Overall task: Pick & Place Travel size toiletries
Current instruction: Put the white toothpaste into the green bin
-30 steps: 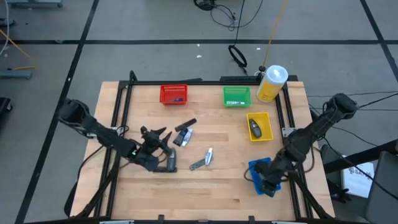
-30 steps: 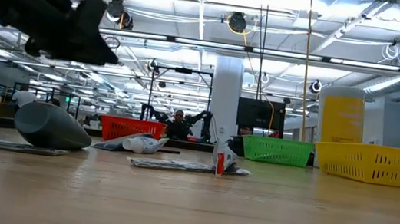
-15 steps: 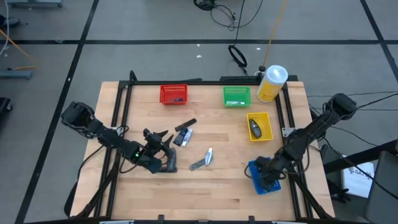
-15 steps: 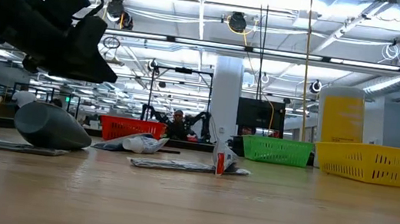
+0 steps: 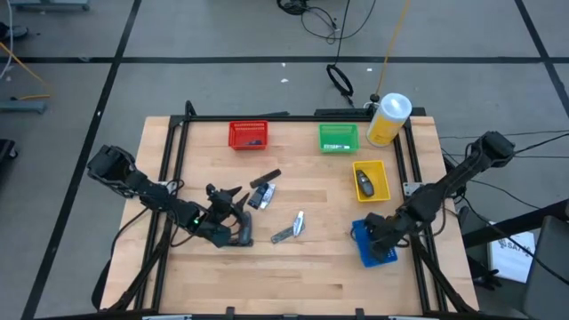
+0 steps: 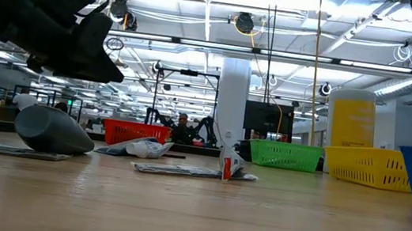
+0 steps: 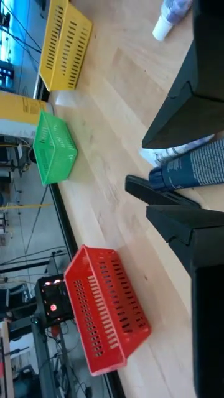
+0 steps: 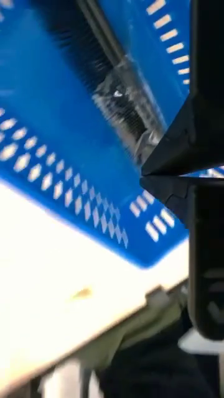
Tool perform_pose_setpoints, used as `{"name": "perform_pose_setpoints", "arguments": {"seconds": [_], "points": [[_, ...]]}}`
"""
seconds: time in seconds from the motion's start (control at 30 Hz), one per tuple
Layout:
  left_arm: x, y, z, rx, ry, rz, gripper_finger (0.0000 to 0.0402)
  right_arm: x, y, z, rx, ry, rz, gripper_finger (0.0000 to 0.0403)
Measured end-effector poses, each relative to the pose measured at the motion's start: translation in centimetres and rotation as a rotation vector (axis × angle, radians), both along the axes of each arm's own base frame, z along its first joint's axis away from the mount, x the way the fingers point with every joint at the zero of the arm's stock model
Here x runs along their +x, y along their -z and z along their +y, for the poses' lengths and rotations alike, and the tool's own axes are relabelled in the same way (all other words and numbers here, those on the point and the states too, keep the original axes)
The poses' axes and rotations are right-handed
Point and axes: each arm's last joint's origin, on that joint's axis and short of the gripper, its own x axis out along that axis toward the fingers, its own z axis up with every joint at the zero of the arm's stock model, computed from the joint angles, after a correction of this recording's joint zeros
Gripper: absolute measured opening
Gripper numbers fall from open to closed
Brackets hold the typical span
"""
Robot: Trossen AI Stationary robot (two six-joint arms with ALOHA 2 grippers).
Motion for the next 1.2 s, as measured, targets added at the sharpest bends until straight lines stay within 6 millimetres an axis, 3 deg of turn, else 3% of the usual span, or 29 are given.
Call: {"name": "perform_pose_setpoints", "arguments": {"seconds": [0.13, 0.27, 0.4, 0.5, 0.73, 1.03, 1.2], "points": [[0.2, -0.2, -0.2, 0.023, 0.020, 0.008, 0.0157, -0.2, -1.8, -0.7, -0.039, 0.031, -0.199, 0.0000], [0.3, -0.4, -0.3, 0.029, 0.035, 0.014, 0.0157, 0.9, -3.4, -1.2, -0.325, 0.058, -0.602, 0.0001], [0.3, -0.3, -0.3, 0.026, 0.044, 0.021, 0.0157, 2.9, -3.5, -1.7, -0.558, 0.031, -0.921, 0.0012], [0.3, -0.3, -0.3, 0.031, 0.049, 0.029, 0.0157, 4.3, -2.8, -2.6, -0.629, 0.026, -1.031, 0.0033], [0.4, -0.3, -0.4, 0.039, 0.109, 0.086, 0.0157, 8.6, -0.3, -5.3, -0.735, -0.105, -0.984, 0.0115], [0.7, -0.1, -0.2, -0.025, 0.169, 0.117, 0.0157, 13.4, 1.5, -8.1, -0.618, -0.399, -0.980, 0.0232], [1.0, 0.2, 0.5, -0.090, 0.165, 0.116, 0.0156, 16.0, 3.4, -8.8, -0.608, -0.619, -1.012, 0.0264]]}}
